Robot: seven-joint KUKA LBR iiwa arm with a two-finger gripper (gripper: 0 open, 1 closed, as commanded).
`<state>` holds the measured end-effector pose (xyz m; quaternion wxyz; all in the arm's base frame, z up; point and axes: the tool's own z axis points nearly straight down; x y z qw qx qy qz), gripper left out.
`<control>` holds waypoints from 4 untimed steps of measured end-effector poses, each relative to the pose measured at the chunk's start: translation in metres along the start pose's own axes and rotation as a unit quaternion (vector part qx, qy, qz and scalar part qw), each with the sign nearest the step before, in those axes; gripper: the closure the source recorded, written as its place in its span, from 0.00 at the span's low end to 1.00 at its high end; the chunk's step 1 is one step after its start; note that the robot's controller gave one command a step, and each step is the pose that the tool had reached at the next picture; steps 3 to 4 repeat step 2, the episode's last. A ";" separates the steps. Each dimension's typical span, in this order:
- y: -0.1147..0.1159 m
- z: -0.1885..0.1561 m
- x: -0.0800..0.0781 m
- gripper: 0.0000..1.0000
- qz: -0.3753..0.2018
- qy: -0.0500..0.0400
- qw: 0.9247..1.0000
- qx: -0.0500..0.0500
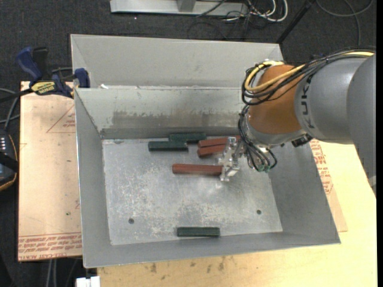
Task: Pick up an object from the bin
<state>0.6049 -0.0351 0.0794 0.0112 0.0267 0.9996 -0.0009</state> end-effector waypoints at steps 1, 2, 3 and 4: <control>0.000 0.000 0.000 1.00 0.000 0.000 1.000 0.000; -0.002 -0.121 -0.005 1.00 -0.029 0.009 1.000 -0.001; -0.002 -0.121 -0.005 1.00 -0.029 0.009 1.000 -0.001; -0.002 -0.121 -0.005 1.00 -0.029 0.009 1.000 -0.001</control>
Offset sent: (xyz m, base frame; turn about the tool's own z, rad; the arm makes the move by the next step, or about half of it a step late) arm 0.0016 -0.0029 0.1207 -0.0604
